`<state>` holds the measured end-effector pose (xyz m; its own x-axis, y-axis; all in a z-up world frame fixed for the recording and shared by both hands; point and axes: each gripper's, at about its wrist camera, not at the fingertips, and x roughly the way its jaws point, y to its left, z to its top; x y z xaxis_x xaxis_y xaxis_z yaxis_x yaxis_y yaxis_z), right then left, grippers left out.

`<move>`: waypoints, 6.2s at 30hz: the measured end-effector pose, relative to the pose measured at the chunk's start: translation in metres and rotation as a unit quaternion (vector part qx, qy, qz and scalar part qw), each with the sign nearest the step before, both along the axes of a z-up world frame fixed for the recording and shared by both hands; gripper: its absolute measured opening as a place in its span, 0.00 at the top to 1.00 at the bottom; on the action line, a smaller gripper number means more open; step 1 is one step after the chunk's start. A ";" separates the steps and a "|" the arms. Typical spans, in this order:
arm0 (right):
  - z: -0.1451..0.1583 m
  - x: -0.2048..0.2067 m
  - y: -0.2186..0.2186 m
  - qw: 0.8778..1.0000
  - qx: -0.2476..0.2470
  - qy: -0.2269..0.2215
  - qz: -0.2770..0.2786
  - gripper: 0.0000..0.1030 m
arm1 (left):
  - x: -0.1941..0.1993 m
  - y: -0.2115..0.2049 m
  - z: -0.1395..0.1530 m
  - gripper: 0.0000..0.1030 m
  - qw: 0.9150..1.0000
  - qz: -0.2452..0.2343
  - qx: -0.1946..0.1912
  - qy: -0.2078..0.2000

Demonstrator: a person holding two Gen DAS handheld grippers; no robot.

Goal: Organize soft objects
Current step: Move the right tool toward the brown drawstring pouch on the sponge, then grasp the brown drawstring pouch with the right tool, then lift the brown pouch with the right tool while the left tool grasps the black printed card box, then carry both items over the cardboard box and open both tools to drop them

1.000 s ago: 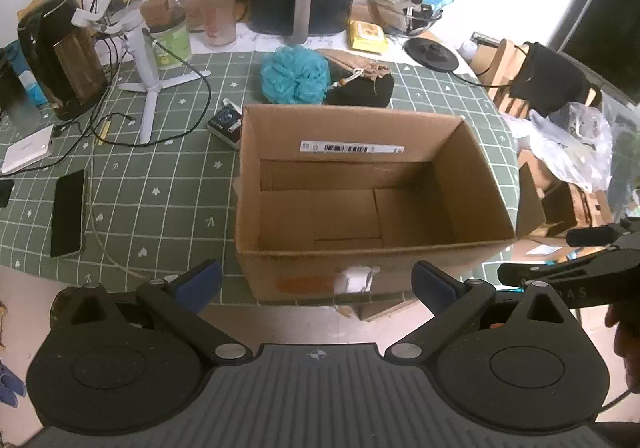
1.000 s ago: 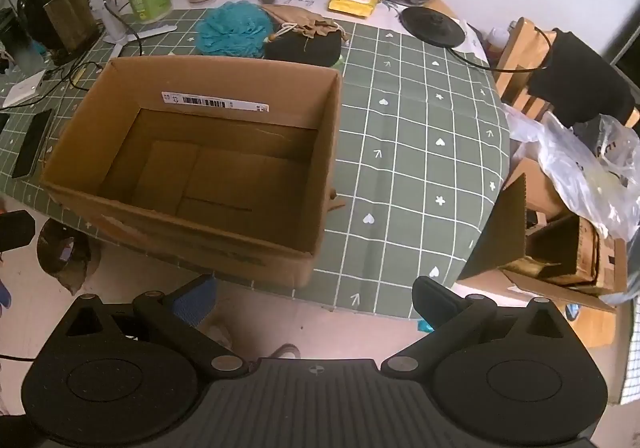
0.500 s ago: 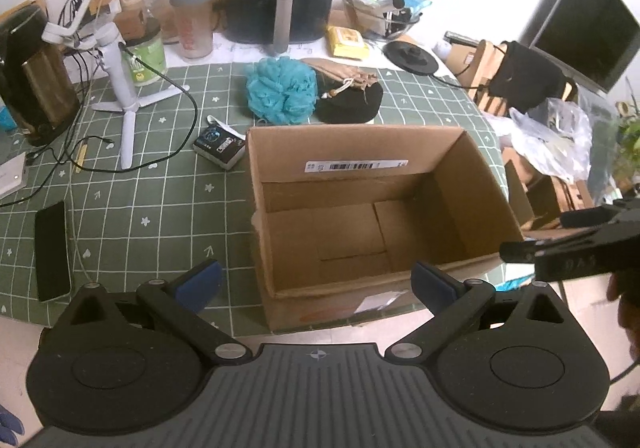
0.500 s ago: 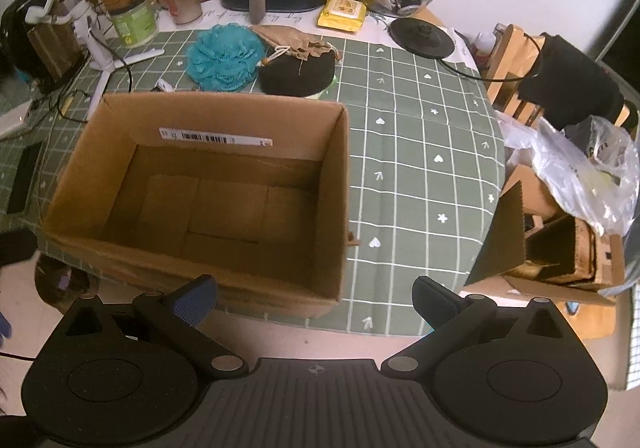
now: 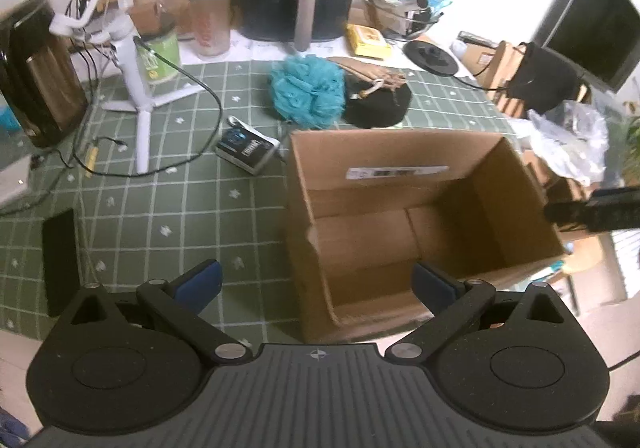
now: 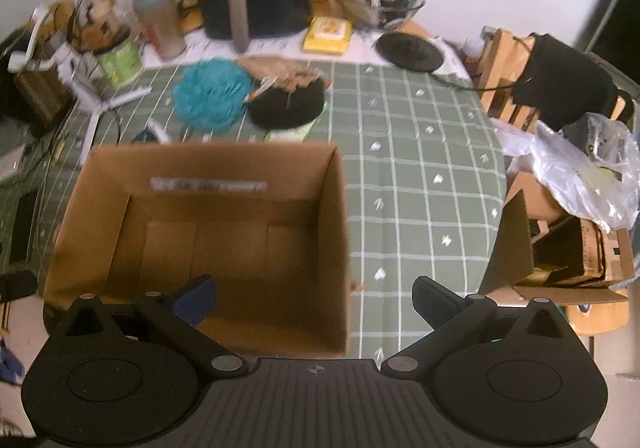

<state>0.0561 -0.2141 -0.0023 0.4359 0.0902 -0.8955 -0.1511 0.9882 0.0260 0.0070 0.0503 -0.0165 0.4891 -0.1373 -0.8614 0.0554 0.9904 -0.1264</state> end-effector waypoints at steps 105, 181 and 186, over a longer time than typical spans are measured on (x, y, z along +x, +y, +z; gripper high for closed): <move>-0.072 0.272 0.062 0.911 -0.075 -0.186 0.361 0.94 | 0.127 0.047 -0.023 0.00 0.996 0.064 -0.017 -0.062; -0.002 0.113 -0.075 0.970 0.095 -0.171 0.141 0.94 | 0.188 0.026 -0.051 0.46 0.998 0.014 -0.053 -0.040; 0.015 0.102 -0.075 0.964 0.128 -0.179 0.150 0.94 | 0.172 0.014 -0.020 0.46 0.997 -0.004 -0.049 -0.053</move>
<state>0.1585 -0.2894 0.0128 0.6328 0.4580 -0.6244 -0.4730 0.8670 0.1566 0.1788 0.0648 -0.0370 0.5759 -0.2223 -0.7867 0.0814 0.9731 -0.2154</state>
